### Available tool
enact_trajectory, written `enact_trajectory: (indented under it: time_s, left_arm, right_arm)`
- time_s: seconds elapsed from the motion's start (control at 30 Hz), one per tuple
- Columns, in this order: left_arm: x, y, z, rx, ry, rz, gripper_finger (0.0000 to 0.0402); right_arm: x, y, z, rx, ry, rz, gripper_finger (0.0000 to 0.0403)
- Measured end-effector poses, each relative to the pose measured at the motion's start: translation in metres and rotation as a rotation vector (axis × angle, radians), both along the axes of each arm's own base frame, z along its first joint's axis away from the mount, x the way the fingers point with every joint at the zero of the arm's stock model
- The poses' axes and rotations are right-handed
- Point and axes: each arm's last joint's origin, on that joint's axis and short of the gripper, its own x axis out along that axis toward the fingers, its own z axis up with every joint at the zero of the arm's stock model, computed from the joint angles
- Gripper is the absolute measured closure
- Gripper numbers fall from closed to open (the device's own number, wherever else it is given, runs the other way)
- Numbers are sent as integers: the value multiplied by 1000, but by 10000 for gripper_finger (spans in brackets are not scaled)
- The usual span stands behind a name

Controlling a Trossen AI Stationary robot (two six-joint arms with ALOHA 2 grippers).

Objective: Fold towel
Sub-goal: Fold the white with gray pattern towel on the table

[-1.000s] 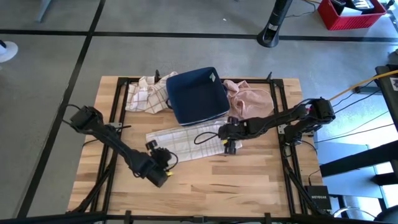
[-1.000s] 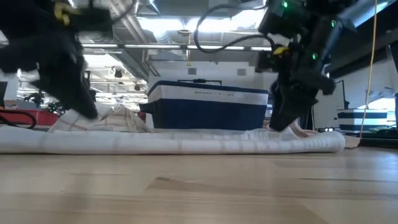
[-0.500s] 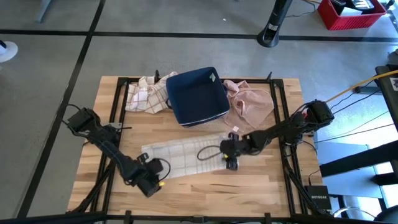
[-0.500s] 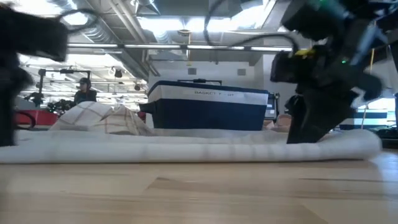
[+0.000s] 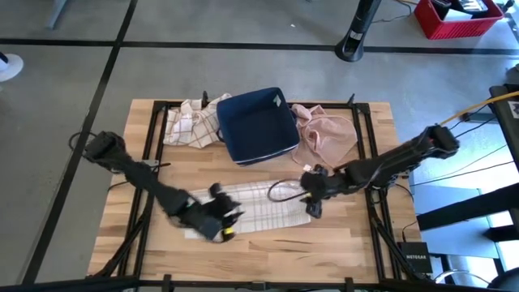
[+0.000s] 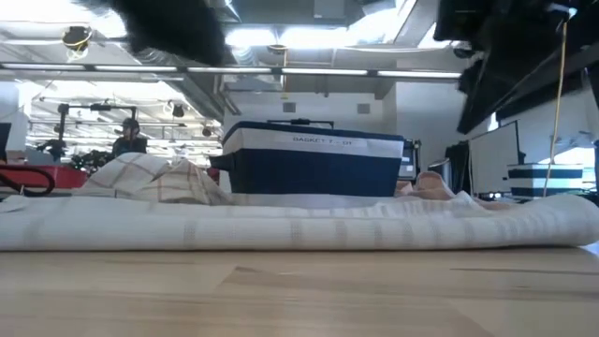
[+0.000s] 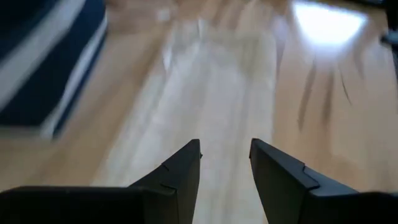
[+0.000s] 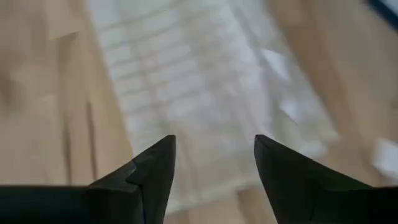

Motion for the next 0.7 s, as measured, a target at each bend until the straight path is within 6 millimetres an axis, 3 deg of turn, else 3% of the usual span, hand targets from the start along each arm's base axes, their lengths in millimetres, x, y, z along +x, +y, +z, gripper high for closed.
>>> enact_trajectory:
  time_s: [0.13, 0.27, 0.43, 0.7]
  left_arm:
    - [40, 22, -18, 20, -18, -95, 269]
    - [66, 37, -52, 35, 15, -127, 269]
    - [79, 43, -94, 54, 76, -105, 269]
    - [86, 54, -106, 108, 96, -111, 269]
  right_arm:
    - [-26, -10, -11, 84, -33, -168, 182]
    - [-45, -16, -42, 204, -1, -320, 182]
    - [-57, -18, -79, 357, -27, -420, 182]
    - [-66, -21, -105, 490, -79, -546, 182]
